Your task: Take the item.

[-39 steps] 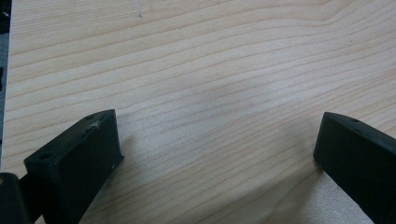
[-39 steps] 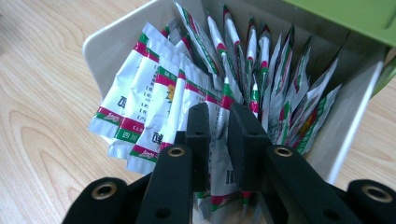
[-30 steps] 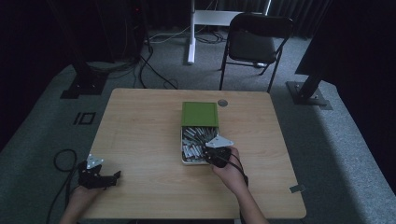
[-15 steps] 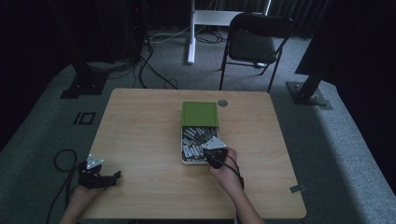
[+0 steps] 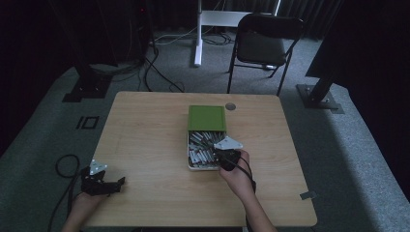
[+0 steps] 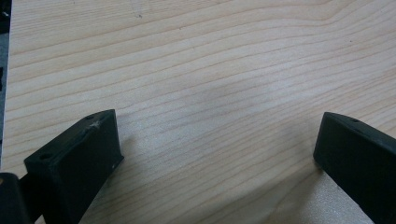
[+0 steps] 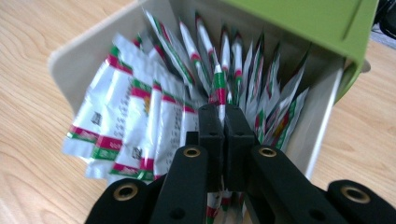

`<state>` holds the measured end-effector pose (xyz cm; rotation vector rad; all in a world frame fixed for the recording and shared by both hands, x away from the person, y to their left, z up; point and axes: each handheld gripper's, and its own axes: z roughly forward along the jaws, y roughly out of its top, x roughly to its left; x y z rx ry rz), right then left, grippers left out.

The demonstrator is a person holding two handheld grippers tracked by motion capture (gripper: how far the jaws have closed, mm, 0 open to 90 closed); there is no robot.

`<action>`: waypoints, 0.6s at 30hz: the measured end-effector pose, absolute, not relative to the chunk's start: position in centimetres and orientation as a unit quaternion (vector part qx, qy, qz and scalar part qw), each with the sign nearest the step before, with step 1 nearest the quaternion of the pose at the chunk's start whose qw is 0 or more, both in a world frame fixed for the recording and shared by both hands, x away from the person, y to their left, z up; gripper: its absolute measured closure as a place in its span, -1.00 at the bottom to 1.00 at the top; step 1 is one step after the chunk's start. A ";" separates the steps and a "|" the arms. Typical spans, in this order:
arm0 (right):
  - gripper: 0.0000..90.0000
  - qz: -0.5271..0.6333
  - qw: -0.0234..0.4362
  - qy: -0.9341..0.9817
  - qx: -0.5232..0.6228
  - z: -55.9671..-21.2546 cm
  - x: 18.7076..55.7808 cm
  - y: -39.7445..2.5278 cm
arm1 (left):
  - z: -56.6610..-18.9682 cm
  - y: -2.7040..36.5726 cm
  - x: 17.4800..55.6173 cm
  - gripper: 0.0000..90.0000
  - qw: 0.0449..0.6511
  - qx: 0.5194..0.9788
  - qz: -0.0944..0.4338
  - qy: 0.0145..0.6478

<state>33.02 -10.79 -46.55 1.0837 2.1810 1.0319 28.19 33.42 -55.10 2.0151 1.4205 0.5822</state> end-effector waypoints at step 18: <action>0.98 0.463 0.247 0.749 0.405 -40.8 33.2 -13.7 | -55.1 33.4 28.2 -0.97 0.300 0.759 0.220 0.535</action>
